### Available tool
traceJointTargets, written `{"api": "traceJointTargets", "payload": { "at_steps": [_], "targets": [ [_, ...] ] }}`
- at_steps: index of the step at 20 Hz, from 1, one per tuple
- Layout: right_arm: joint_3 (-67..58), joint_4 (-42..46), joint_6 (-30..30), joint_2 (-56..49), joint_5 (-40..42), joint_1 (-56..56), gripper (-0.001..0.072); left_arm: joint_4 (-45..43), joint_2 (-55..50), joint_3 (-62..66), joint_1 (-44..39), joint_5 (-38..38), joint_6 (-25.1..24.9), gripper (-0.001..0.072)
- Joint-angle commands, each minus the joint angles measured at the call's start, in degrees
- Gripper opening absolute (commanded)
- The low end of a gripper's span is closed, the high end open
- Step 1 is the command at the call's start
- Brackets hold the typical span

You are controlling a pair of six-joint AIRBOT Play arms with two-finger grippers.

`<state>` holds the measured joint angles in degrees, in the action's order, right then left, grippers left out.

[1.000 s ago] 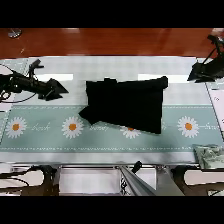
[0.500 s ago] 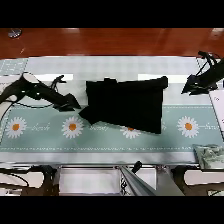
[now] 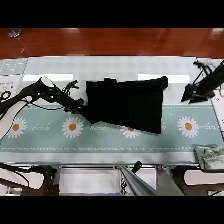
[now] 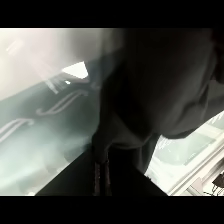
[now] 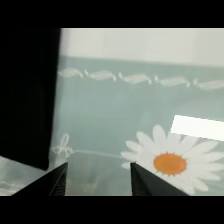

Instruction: Fold the shirts.

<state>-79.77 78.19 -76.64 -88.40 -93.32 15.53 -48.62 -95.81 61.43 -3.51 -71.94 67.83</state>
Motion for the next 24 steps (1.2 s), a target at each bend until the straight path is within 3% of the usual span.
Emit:
{"api": "traceJointTargets", "payload": {
  "at_steps": [1,2,4,9,14,16,18,19,24],
  "targets": [
    [14.0,-3.7,1.0,3.5,6.4,1.0,0.0484,0.6,1.3,0.1,0.5,0.4,-0.3,0.0021],
    [19.7,-9.1,2.7,5.0,9.7,1.4,0.0492,0.7,1.9,0.1,0.7,0.4,-0.4,0.0020],
    [28.9,-19.1,7.2,7.5,14.9,1.4,0.0603,0.7,2.7,0.1,1.1,0.4,-0.6,0.0021],
    [42.7,-29.4,14.3,8.5,18.9,1.4,0.0591,0.7,4.5,0.1,1.1,0.3,-0.5,0.0020],
    [46.7,-31.9,15.0,9.8,23.6,-2.3,0.0567,0.7,6.4,0.1,1.1,0.4,-0.5,0.0021],
    [46.7,-31.8,12.6,9.8,28.3,-7.5,0.0418,0.7,6.6,0.1,1.1,0.3,-0.5,0.0021],
    [46.5,-31.9,10.2,10.1,31.8,-11.2,0.0105,1.1,6.7,0.1,1.1,0.3,-0.5,0.0020],
    [46.2,-31.8,10.0,10.8,32.1,-12.0,0.0038,1.1,7.2,0.1,1.1,0.5,-0.5,0.0020],
    [35.9,-28.7,9.0,22.7,26.3,-9.1,0.0037,1.0,14.4,5.9,2.5,1.9,-0.6,0.0019]
  ]
}}
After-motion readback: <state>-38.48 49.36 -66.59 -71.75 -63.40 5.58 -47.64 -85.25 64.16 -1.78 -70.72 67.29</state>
